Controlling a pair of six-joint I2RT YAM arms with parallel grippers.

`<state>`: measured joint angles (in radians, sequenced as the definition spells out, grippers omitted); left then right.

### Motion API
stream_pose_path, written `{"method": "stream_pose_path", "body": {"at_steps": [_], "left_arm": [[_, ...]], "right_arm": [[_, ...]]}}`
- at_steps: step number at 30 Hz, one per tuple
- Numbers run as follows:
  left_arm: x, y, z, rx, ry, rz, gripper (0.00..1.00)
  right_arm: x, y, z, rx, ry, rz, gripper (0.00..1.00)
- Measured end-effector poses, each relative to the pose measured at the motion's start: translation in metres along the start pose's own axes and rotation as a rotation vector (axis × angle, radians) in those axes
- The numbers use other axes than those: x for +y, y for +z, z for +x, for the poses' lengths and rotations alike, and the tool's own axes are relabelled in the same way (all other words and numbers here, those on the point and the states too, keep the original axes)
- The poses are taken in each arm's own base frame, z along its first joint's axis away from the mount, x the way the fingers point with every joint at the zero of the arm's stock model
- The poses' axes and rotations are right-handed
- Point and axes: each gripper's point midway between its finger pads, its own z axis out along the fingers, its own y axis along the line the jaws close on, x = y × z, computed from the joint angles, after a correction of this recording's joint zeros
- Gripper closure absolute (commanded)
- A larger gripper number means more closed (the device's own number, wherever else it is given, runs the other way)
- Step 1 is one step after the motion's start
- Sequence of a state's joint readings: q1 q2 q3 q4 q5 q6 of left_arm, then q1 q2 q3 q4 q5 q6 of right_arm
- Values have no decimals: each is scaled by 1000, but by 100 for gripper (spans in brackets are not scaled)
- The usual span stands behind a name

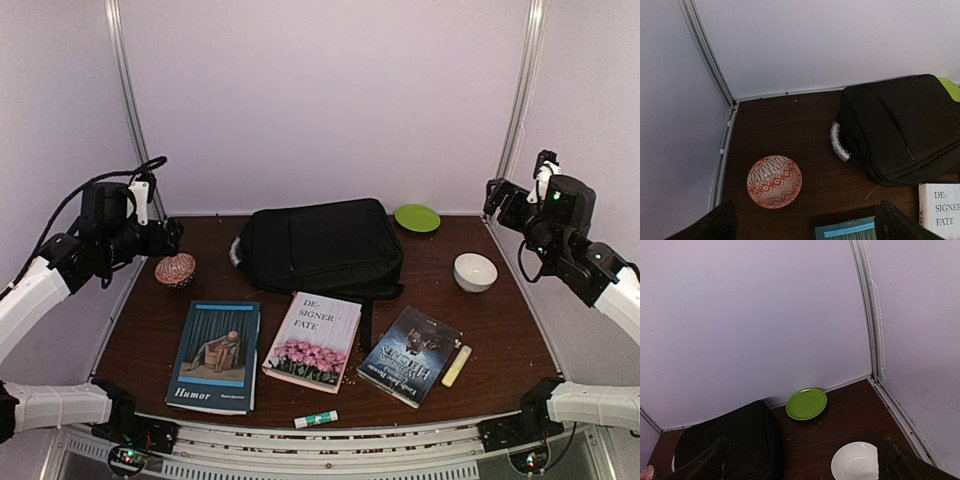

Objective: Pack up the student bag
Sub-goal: Adjust the student bag at the center of the board.

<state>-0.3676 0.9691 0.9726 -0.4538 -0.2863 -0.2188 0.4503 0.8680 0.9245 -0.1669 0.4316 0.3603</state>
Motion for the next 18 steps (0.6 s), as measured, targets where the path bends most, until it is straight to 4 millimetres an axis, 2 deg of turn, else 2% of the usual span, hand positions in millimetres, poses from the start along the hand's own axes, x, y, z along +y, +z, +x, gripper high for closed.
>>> {"method": "stream_pose_path", "body": {"at_steps": [4,11,15,18], "left_arm": [[-3,1,10,19,0,23,2],[-18,-2,2,-15,-13,116,2],[-23,0,-3,-14,-46,142,2],[-26,7,-8,1,-95,150,3]], "right_arm": [[3,1,5,29,-1,-32,0],[22,10,33,146,-18,-100,2],[41,16,66,241,15,-119,4],[53,24,101,332,72,-131,6]]}}
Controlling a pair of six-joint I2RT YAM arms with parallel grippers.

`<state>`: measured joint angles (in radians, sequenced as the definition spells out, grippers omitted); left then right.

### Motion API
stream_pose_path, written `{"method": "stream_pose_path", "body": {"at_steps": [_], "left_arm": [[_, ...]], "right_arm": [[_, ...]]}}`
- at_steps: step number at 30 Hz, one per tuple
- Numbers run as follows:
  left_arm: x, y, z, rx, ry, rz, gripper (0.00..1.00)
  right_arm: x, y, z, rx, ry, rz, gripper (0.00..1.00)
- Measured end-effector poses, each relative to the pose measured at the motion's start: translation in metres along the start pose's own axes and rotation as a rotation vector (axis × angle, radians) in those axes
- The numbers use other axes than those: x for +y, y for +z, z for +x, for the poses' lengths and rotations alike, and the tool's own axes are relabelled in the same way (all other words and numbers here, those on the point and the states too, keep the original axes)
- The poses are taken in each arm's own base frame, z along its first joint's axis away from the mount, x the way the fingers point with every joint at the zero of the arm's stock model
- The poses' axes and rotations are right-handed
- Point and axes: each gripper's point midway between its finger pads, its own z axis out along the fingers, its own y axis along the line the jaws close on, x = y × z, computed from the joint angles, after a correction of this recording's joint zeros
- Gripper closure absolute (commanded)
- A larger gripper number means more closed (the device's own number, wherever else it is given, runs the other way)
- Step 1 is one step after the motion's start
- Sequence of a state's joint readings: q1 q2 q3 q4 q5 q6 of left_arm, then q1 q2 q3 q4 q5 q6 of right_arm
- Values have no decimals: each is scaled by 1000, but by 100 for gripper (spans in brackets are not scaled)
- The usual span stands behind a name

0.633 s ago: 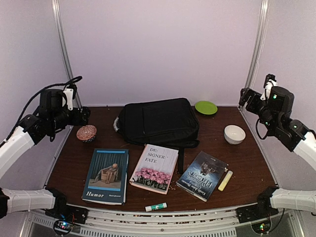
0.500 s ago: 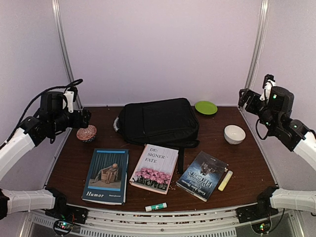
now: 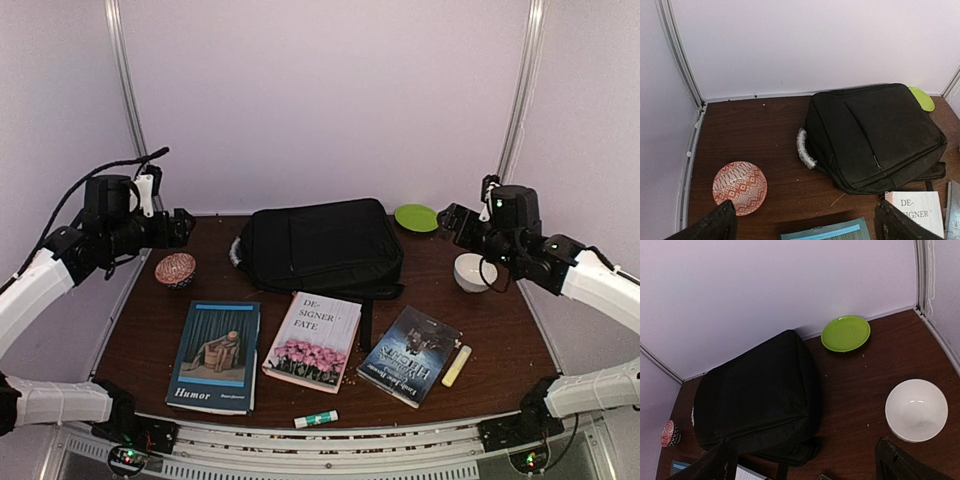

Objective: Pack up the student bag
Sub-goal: Adjust the student bag at the center of the board.

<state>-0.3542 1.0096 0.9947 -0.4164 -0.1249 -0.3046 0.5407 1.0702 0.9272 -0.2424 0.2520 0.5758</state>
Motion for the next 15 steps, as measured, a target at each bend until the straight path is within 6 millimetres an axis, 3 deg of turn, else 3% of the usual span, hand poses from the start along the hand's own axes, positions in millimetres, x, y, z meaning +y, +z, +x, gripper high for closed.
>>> {"method": "stream_pose_path", "body": {"at_steps": [4,9,12,15], "left_arm": [[-7,18,8,60,-81,27,3],[-11,49,45,209,-182,34,7],[-12,76,69,319,-264,40,10],[-18,101,85,394,-333,55,12]], "right_arm": [[7,31,43,122,59,6,9],[28,66,99,267,69,19,10],[39,78,117,299,87,14,10],[39,85,123,301,123,25,11]]}}
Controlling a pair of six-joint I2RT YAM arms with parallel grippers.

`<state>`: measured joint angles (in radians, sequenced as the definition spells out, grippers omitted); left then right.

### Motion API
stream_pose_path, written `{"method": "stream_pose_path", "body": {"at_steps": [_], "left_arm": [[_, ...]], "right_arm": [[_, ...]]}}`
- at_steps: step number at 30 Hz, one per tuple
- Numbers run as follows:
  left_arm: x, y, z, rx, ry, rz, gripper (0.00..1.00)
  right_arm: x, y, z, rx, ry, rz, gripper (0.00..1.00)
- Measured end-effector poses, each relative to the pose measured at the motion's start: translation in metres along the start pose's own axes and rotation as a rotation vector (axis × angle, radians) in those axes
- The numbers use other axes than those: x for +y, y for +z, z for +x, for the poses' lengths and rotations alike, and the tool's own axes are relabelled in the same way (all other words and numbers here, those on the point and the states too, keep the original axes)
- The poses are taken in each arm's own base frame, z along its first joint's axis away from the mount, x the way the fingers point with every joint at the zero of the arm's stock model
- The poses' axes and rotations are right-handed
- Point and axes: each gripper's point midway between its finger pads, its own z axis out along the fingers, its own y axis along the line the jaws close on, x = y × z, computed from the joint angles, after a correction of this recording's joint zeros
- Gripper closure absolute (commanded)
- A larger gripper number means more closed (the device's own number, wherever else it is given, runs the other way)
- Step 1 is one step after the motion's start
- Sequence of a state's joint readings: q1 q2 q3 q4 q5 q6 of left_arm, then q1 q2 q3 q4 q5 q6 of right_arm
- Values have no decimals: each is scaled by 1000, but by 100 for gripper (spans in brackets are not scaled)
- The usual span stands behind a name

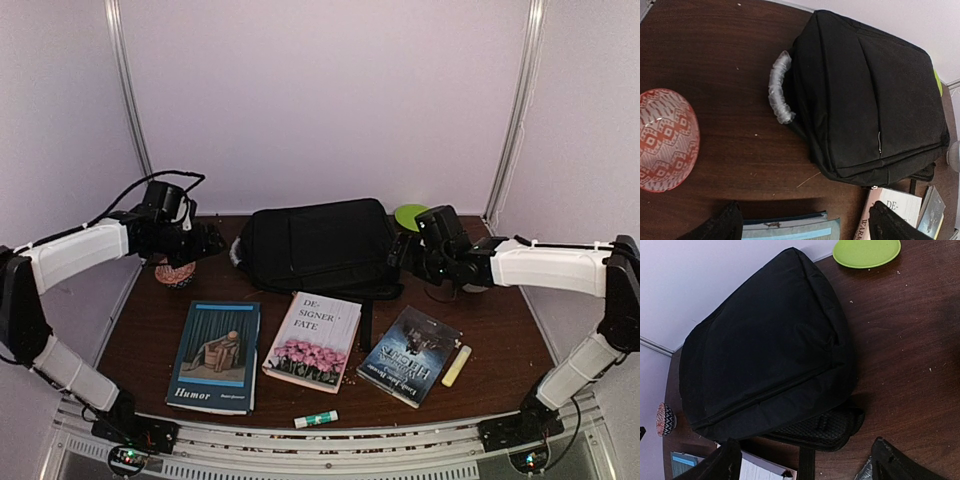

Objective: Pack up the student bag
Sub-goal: Adjust the student bag at the center of the board.

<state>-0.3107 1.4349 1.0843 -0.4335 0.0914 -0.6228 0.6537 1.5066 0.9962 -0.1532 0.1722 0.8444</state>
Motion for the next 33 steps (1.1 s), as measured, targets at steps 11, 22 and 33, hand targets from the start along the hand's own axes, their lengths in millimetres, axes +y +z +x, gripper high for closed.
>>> {"method": "stream_pose_path", "body": {"at_steps": [11,22,33], "left_arm": [[-9,93,-14,87,-139,19,21],[-15,144,-23,116,-169,33,39],[-15,170,-9,166,-179,41,73]], "right_arm": [[-14,19,5,23,63,36,11],[-48,6,12,39,85,61,11],[-48,4,14,57,94,40,11]]}}
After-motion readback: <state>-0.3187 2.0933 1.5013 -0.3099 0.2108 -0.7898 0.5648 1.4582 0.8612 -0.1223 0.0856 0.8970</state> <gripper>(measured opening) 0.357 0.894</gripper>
